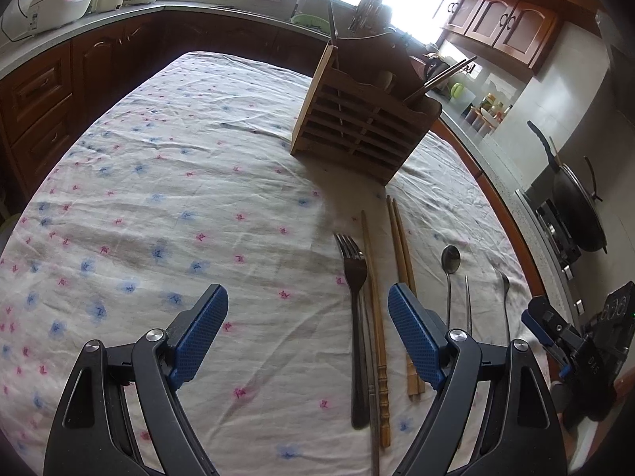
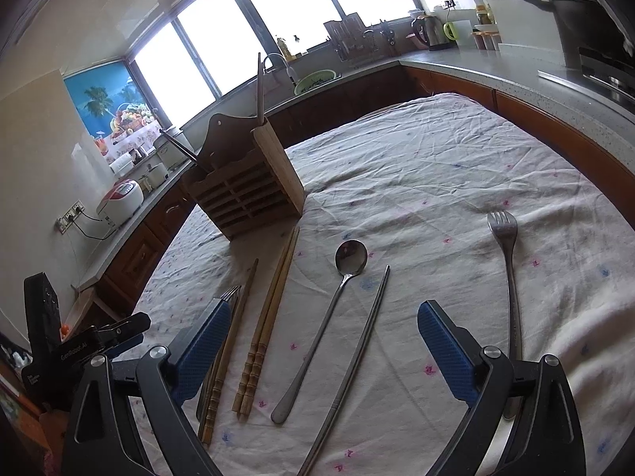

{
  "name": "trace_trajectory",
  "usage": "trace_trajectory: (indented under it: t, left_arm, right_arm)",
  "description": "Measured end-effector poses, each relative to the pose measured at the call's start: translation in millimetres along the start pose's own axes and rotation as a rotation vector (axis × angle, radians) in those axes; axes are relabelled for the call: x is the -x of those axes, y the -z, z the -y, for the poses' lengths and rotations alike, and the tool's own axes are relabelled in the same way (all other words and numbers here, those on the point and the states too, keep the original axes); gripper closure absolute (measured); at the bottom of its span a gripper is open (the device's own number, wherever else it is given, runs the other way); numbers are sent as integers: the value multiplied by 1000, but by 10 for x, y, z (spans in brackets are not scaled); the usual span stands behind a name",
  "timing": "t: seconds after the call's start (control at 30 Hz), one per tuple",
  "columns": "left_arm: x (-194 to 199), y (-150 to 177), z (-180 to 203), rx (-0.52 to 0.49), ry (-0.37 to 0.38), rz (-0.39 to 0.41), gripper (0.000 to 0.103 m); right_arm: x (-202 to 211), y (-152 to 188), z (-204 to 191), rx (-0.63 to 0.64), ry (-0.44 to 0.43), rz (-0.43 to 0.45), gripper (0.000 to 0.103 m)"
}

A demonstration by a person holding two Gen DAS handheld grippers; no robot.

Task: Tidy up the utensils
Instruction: 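Withdraw both open tools back over the utensils on the table, then close the left tool on the steel fork while the right tool grasps the steel spoon, then lift the held fork and spoon off the cloth with both tools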

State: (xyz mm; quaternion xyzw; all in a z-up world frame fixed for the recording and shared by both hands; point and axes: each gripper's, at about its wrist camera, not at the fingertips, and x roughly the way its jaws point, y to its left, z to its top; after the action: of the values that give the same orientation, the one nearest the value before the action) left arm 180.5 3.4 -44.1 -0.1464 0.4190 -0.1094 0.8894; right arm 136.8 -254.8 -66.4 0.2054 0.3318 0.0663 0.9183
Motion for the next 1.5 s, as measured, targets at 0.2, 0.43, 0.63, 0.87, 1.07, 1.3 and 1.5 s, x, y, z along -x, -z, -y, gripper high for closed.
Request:
trace_trajectory:
  t: [0.2, 0.43, 0.63, 0.87, 1.07, 1.3, 1.5]
  left_arm:
    - [-130, -44, 98, -39, -5, -26, 18]
    - [-330, -135, 197, -73, 5, -70, 18]
    - [-535, -198, 270, -101, 5, -108, 18]
    - [-783, -241, 361, -151, 2, -159, 21]
    - [-917, -244, 433, -204, 1, -180, 40]
    - [-937, -284, 381, -185, 50, -195, 78]
    - [-870, -282, 333, -166, 81, -181, 79]
  right_arm:
    - [-95, -43, -31, 29, 27, -8, 20]
    - [-355, -124, -36, 36, 45, -54, 37]
    - [-613, -242, -10, 43, 64, -90, 40]
    - [-910, -324, 29, 61, 97, -142, 44]
    - [-1096, -324, 57, 73, 122, -186, 57]
    - [-1164, -337, 92, 88, 144, -197, 91]
    - [-1121, -361, 55, 82, 110, -178, 101]
